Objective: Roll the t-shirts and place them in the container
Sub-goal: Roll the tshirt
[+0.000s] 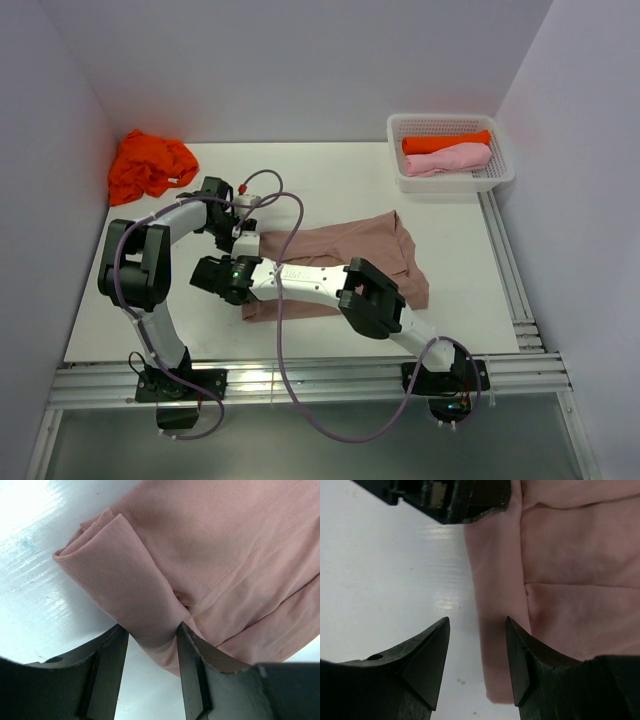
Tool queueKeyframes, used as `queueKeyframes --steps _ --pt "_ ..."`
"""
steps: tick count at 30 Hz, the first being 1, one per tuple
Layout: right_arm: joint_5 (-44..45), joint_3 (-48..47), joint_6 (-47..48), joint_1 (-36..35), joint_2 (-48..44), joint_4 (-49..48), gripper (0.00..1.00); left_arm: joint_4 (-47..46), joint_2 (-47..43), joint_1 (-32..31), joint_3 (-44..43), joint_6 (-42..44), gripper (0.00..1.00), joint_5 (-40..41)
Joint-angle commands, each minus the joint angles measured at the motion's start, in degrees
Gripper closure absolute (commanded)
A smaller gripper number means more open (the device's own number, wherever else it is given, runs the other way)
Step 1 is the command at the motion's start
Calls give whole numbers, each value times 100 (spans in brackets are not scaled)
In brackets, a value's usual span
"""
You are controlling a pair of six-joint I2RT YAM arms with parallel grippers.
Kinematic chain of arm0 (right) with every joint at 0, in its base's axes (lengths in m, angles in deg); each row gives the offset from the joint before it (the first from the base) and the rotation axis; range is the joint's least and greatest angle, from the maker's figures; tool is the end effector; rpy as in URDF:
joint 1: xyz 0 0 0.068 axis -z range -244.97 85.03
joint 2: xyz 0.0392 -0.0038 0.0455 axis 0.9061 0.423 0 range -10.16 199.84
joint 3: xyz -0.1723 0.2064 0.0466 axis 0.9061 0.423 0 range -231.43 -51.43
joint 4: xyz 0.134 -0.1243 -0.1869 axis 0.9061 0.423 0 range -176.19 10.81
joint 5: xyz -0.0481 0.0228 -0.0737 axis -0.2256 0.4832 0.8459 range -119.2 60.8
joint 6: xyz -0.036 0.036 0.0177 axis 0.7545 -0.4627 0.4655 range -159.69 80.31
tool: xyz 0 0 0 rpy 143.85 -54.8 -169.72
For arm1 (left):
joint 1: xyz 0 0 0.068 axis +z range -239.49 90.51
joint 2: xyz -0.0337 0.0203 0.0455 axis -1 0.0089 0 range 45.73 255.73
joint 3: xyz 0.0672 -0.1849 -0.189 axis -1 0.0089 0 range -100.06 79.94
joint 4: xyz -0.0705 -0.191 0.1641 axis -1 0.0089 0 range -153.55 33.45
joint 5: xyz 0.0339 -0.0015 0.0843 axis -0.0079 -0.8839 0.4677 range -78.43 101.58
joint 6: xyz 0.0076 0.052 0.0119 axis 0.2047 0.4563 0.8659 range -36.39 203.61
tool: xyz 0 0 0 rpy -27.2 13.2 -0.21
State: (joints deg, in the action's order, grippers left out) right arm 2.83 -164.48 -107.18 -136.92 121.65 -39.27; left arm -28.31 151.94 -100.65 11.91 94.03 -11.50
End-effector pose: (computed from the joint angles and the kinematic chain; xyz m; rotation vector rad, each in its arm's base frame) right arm 0.1699 0.4602 0.1934 0.0566 2.4698 0.2531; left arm 0.3445 -0.0823 0.1604 0.6063 2.7361 -0.5744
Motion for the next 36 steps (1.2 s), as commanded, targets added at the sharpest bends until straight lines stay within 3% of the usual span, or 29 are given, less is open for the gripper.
queueKeyframes --steps 1,19,23,25,28,31,36 --pt "313 -410 69 40 213 563 44 -114 75 -44 0 163 50 338" --pt "-294 29 -186 -136 433 714 45 44 84 -44 -333 207 43 259" --pt "-461 213 -125 -136 311 556 58 237 101 -27 -675 198 41 128" --pt "-627 590 -38 -127 162 118 69 447 110 17 -930 198 41 -92" --pt "-961 1389 51 -66 -453 -839 78 694 101 166 -1256 224 41 -364" --pt "-1373 2382 95 66 -927 -2113 80 939 66 351 -1484 294 41 -628" --pt "-2270 4182 -45 434 -1877 -5083 80 1195 -22 720 -1547 531 41 -945"
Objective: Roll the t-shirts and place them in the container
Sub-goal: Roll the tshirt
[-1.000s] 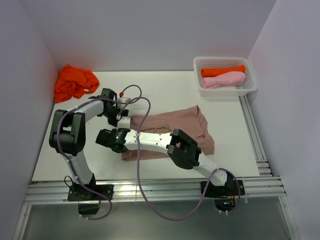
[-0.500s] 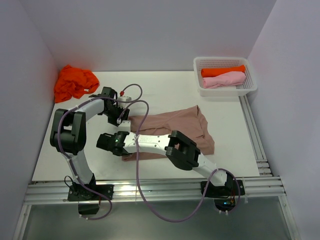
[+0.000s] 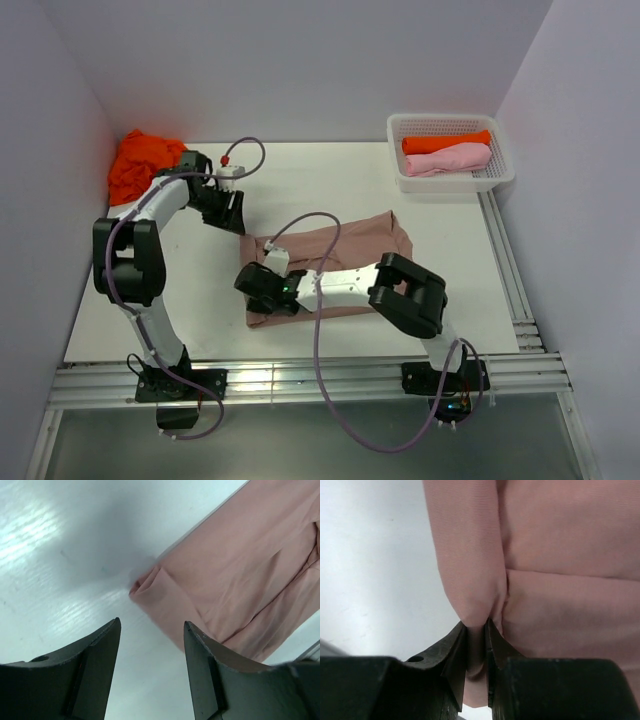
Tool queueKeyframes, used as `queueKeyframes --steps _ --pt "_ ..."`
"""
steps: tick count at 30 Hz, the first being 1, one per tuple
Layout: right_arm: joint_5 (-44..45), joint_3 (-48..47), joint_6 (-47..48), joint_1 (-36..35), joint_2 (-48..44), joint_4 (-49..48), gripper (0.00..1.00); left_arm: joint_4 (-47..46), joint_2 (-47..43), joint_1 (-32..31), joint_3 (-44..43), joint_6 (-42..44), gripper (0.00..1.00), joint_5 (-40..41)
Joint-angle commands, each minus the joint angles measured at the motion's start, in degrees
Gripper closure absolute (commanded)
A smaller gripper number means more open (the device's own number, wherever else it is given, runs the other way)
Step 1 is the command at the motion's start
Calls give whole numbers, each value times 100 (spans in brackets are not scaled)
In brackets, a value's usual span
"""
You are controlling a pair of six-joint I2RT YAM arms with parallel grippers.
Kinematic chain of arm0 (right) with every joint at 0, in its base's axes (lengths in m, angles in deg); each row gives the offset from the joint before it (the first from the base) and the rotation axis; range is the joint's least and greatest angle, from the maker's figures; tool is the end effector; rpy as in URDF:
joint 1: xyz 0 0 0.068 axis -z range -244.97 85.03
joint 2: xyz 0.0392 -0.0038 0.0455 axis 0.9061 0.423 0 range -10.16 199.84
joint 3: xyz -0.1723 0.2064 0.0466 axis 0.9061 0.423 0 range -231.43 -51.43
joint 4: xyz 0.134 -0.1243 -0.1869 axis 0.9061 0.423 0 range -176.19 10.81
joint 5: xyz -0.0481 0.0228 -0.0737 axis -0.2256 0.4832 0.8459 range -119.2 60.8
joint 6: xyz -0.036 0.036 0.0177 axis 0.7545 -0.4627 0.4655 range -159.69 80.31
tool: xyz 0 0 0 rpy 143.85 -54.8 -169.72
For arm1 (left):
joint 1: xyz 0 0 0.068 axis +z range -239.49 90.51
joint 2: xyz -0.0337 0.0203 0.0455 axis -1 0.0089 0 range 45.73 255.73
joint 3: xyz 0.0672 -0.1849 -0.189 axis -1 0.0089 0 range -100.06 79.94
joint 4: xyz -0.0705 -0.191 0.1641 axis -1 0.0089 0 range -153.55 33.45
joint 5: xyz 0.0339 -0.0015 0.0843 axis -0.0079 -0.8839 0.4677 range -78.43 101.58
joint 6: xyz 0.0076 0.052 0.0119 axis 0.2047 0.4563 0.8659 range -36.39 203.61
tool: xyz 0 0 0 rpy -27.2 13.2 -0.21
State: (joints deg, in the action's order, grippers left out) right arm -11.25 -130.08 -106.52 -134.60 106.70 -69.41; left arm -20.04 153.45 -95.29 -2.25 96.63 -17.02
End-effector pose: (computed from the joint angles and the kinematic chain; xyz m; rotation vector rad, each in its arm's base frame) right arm 0.1603 0.4000 0.1564 0.0652 2.5692 0.6016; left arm 0.3813 -0.0559 0.2152 0.5620 2.6197 -0.6495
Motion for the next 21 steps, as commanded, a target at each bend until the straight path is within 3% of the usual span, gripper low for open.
queueKeyframes --steps 1,11,21 --pt "-960 920 -163 256 -453 -2386 80 387 -225 228 -52 306 41 -418" --pt "-2006 2170 -1130 740 -322 -5858 80 220 -296 536 766 667 41 -716" --pt "-2015 2372 -1509 731 -128 -5853 80 -351 126 422 1214 325 44 -1166"
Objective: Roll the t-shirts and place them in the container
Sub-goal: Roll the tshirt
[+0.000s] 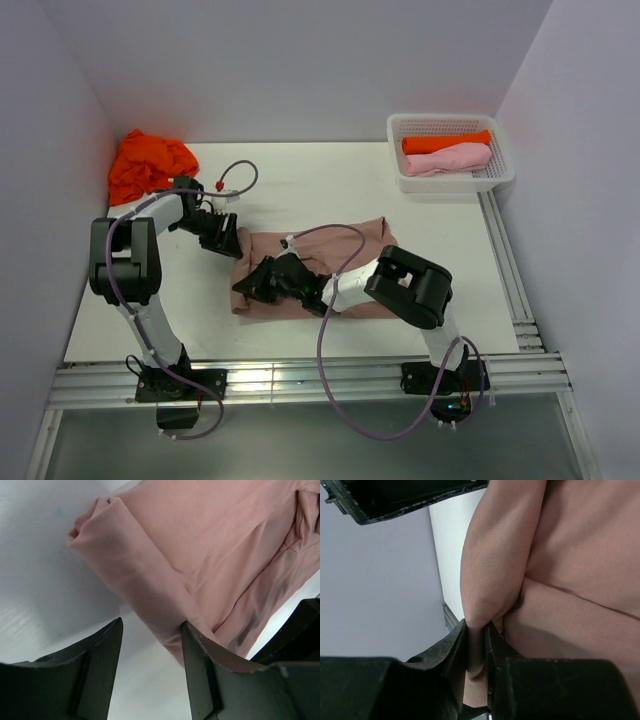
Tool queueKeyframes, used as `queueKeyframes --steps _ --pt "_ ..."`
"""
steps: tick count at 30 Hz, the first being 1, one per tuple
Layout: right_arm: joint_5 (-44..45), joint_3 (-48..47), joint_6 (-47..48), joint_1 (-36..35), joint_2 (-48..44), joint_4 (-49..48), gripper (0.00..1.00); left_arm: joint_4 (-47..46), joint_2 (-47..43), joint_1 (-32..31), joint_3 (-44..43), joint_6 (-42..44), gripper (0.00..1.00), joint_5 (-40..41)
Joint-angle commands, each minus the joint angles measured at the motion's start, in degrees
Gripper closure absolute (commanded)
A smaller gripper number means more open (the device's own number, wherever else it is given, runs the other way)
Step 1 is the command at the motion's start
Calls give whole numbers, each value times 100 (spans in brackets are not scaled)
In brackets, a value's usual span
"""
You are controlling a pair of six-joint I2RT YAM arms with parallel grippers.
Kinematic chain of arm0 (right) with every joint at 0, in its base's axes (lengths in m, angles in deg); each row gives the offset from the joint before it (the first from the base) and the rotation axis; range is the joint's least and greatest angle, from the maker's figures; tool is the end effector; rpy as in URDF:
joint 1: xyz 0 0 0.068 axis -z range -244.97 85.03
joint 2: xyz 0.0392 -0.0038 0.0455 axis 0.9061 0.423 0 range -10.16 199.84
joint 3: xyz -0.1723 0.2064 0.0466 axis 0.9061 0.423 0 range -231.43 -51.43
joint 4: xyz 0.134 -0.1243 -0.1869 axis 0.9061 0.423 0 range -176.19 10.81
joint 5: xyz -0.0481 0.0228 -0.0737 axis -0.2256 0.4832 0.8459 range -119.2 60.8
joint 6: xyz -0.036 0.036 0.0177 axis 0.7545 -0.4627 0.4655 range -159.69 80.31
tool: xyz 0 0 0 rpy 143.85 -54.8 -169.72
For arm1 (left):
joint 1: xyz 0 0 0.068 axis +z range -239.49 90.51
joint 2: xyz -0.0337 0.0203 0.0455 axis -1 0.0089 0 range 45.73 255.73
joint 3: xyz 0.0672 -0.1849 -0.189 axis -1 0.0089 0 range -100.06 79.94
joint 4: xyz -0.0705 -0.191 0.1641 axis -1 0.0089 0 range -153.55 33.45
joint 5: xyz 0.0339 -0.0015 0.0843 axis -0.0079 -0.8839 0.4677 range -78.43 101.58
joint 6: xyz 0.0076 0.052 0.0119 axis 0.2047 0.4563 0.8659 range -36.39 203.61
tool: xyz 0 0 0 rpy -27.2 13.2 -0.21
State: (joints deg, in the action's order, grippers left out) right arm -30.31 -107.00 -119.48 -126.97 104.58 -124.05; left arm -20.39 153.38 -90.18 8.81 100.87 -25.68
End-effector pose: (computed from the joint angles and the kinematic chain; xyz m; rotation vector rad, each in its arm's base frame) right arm 0.1918 0.3620 0.1339 0.3461 2.3108 1.5162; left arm 0.3508 -0.0258 0.1668 0.5102 2.6954 -0.8788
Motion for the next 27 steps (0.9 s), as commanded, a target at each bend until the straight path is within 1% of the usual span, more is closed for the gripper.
queueKeyframes --steps 1,5,9,10,12,13,14,16,18,19,24,25,27 --pt "-92 64 -195 -23 75 -301 80 -360 159 -107 135 -126 44 -282" --pt "101 -85 -37 -84 22 691 80 -589 151 -274 275 -214 49 -125" --pt "365 -348 121 -163 14 1552 75 -800 -34 -432 433 -363 54 297" --pt "391 -471 148 -172 22 1902 72 -817 -60 -493 451 -381 54 515" --pt "557 -630 253 -207 31 2291 68 -914 -157 -555 521 -425 56 745" --pt "654 -700 297 -234 14 2693 63 -949 -183 -607 539 -451 56 850" --pt "734 -866 384 -260 -4 2897 61 -976 -210 -634 565 -460 57 1043" --pt "988 -1077 455 -330 -74 3406 56 -1037 -280 -695 618 -469 57 1176" --pt "1277 -1210 534 -383 -188 3741 53 -1064 -333 -739 662 -469 57 1334" --pt "1366 -1332 552 -427 -232 4082 52 -1072 -342 -775 662 -477 57 1370" --pt "1841 -1737 710 -541 -496 4901 50 -1081 -403 -871 671 -477 57 1545" --pt "1955 -1833 736 -559 -505 5199 50 -1073 -412 -898 671 -478 57 1555" --pt "2078 -2159 842 -612 -514 5455 50 -1072 -421 -924 662 -478 57 1589"
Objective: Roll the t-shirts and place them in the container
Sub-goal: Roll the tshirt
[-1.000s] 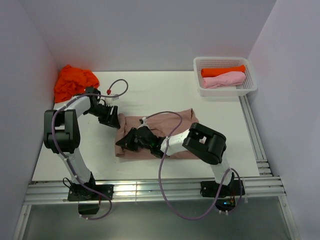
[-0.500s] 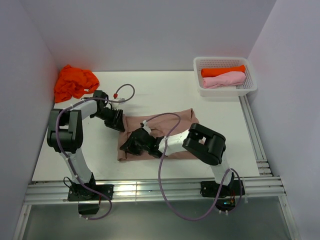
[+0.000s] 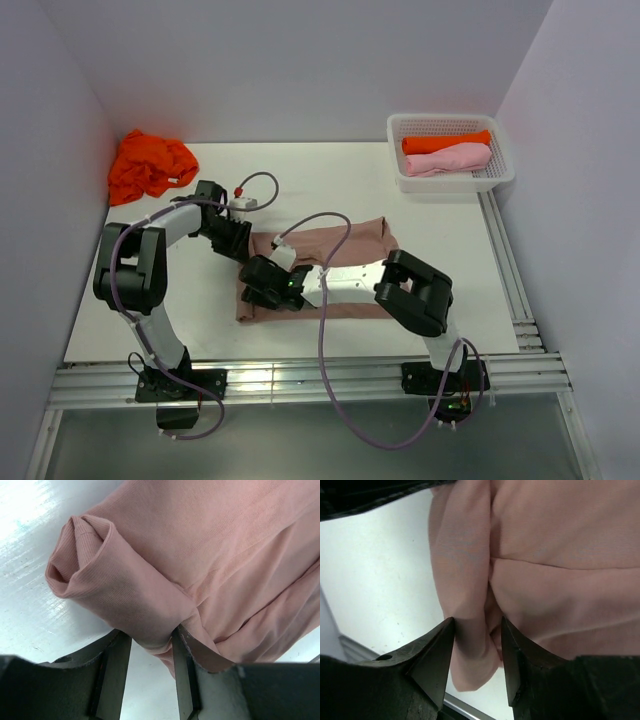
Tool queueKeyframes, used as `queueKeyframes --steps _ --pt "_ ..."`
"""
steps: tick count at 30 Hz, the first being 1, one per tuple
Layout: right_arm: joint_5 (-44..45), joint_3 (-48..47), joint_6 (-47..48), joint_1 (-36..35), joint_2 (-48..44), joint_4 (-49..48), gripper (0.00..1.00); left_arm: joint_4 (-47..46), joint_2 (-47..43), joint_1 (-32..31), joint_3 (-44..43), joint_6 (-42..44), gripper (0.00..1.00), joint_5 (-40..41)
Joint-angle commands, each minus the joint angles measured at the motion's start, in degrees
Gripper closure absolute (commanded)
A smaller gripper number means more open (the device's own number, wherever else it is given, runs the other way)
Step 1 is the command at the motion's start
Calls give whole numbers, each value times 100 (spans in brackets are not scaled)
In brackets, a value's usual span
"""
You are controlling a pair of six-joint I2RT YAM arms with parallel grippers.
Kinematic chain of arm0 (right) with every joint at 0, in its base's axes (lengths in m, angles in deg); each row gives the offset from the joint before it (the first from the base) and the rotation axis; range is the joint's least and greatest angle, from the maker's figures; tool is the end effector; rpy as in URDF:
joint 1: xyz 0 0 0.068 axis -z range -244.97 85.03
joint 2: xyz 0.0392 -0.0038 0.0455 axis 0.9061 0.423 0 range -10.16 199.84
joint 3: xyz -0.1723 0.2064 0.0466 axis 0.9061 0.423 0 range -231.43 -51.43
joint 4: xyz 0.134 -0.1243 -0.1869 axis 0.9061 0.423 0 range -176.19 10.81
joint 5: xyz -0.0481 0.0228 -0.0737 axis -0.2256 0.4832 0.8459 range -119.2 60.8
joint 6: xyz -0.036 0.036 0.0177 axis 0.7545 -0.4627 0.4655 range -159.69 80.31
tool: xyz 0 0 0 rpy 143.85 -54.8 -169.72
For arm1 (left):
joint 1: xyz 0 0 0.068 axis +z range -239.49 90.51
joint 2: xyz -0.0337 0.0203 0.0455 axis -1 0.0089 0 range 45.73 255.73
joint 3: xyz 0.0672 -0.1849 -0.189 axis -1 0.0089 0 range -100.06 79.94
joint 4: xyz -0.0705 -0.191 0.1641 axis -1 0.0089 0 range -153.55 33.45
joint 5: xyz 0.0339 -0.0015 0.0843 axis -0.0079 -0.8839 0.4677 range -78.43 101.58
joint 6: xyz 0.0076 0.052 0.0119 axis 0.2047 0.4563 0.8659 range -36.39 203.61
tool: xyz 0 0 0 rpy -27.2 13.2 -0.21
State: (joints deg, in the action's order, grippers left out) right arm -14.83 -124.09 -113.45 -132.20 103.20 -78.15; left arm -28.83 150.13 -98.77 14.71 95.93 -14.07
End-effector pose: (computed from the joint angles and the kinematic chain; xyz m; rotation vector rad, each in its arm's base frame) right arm 0.1712 0.3848 0.1601 0.2671 2.5473 0.8003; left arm 0.3360 -0.0706 0.1590 0.6101 2.7194 -0.6233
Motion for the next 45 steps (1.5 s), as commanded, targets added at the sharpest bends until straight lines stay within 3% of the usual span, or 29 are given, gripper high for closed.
queueKeyframes --steps 1,19,45 --pt "662 -651 274 -116 -367 1067 50 -211 -104 -83 72 25 57 429" --pt "953 -2875 925 -98 1082 2237 49 -106 -104 -294 -69 -28 56 552" --pt "1358 -2964 582 -335 1461 3354 47 70 -130 -355 -473 -10 42 535"
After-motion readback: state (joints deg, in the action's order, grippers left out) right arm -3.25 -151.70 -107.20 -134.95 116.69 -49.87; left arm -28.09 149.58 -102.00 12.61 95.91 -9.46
